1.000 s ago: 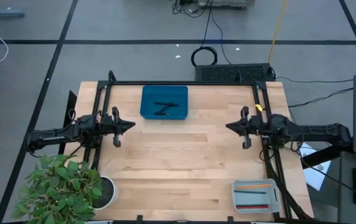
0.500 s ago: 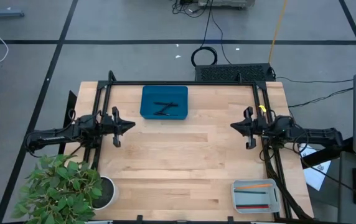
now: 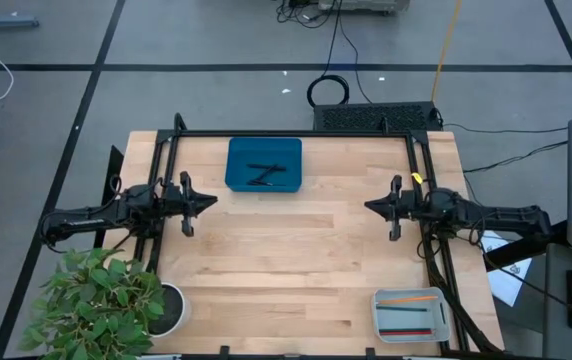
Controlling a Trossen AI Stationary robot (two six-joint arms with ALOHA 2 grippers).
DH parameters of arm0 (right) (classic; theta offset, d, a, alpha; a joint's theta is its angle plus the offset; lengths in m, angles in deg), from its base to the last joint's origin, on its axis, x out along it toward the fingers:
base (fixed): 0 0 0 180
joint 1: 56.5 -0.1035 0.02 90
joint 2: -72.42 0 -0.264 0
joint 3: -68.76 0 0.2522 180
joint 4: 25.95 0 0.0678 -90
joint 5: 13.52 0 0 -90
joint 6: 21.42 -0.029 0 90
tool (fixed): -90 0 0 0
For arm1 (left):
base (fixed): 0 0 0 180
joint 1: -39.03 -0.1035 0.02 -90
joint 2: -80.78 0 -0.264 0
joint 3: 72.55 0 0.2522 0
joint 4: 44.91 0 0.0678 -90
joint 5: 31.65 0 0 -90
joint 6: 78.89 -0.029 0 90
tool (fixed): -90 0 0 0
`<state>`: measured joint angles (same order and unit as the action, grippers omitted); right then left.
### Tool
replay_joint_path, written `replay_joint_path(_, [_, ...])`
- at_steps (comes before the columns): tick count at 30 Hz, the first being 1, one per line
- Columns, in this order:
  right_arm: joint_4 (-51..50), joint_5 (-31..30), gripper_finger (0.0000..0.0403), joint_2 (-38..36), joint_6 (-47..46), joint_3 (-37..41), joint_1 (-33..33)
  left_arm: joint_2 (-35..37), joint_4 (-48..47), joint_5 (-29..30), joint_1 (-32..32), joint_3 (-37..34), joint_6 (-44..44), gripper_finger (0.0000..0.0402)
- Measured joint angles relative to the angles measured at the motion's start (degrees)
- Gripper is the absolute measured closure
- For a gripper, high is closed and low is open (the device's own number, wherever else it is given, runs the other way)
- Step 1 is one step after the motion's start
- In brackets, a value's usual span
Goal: Sort pens & pencils
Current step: Return to Home Position
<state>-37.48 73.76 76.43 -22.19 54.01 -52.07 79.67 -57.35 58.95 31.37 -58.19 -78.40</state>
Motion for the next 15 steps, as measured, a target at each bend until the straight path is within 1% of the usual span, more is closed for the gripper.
replay_joint_path(6, [-0.38, 0.0, 0.0403, 1.15, -0.25, 0.05, 0.0, 0.01, 0.0, 0.0, -0.01, 0.0, 0.0, 0.0366])
replay_joint_path(10, [-0.3, 0.0, 0.0403, 1.69, -3.01, 0.09, 0.0, -0.01, 0.0, -0.02, 0.0, 0.0, 0.0, 0.0366])
replay_joint_path(15, [-0.08, 0.0, 0.0403, 1.69, -3.09, 0.11, 0.0, 0.0, 0.01, -0.02, -0.02, 0.0, -0.01, 0.0366])
